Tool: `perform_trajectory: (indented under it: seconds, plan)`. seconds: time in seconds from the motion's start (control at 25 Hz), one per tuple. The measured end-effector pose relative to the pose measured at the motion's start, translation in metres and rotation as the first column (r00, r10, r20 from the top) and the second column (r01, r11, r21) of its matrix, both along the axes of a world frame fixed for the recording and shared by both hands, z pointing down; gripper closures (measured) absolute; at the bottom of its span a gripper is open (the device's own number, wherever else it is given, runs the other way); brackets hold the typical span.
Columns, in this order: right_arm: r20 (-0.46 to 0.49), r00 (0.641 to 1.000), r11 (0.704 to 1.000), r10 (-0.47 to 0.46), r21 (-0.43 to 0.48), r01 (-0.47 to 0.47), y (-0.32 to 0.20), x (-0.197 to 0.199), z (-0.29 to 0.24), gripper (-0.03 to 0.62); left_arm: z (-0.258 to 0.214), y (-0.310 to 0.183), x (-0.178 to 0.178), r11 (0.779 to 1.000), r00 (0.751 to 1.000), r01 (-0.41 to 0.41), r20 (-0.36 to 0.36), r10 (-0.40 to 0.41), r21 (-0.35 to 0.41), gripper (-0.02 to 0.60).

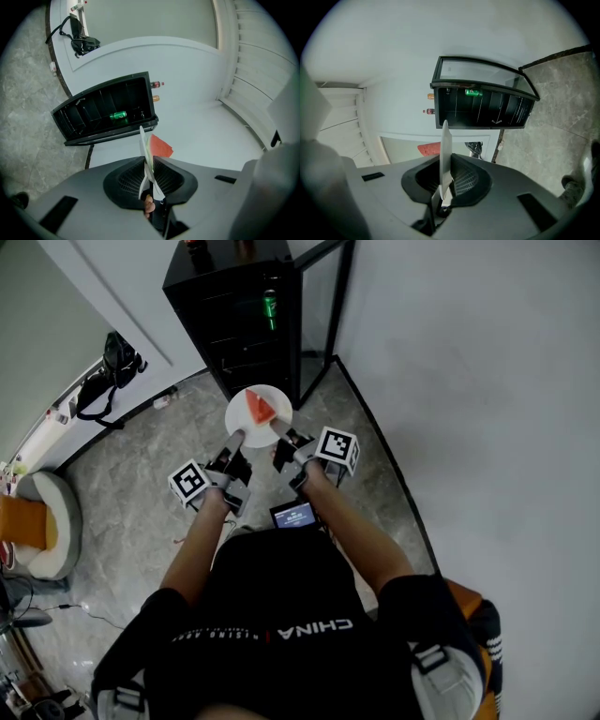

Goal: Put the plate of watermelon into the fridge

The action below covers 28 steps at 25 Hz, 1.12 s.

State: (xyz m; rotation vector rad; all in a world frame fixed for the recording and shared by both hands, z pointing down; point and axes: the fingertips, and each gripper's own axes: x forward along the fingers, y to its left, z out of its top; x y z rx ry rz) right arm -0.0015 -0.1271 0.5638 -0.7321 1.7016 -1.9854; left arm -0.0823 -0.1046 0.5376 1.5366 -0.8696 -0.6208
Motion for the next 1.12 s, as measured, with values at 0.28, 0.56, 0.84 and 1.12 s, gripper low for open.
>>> perform_trajectory:
  seconds: [0.28, 0.56, 0.84, 1.12]
  plan:
    - [0.012, 1.000, 1.000, -0.019, -0.012, 0.019, 0.000, 0.000, 0.001, 0.554, 0.000, 0.002, 0.002, 1.000, 1.000, 0.014, 0.007, -0.014, -0.018, 0.526]
    - [0.016, 1.000, 1.000, 0.019, -0.010, -0.019, -0.002, -0.001, 0.003, 0.554, 0.002, -0.004, 0.001, 1.000, 1.000, -0.021, 0.000, 0.021, -0.006, 0.526]
    - [-0.013, 0.996, 0.996, 0.092, 0.015, -0.092, 0.004, 0.008, -0.003, 0.554, 0.000, -0.003, 0.006, 0.995, 0.995, -0.099, -0.009, 0.099, 0.020, 0.526]
    - [-0.014, 0.987, 0.986, 0.160, 0.047, -0.159, 0.000, 0.008, -0.006, 0.554, -0.004, -0.012, 0.007, 0.985, 0.986, -0.164, -0.006, 0.165, 0.059, 0.526]
